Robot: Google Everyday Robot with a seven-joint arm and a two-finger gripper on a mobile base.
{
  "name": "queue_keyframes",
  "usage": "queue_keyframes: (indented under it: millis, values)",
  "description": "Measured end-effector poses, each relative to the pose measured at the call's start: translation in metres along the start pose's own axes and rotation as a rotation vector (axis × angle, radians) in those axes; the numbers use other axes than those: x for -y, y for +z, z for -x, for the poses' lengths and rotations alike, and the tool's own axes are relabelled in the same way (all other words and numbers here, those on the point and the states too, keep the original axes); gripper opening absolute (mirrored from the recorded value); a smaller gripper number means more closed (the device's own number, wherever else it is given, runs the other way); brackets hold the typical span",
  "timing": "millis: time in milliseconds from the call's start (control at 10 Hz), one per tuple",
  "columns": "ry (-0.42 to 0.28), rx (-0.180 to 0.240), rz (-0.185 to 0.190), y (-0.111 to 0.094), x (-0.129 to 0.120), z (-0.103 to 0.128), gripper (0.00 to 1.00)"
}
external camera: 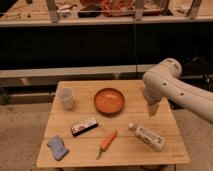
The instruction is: Pick up the ceramic bowl
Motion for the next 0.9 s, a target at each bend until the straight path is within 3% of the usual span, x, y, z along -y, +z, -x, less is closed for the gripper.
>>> queue_keyframes:
  millis: [200,900]
  values:
    - [-0.062,0.007,-0.017,0.001,0.007,0.019,0.8]
    - [-0.221,0.036,-0.061,0.003,0.02,0.045,0.8]
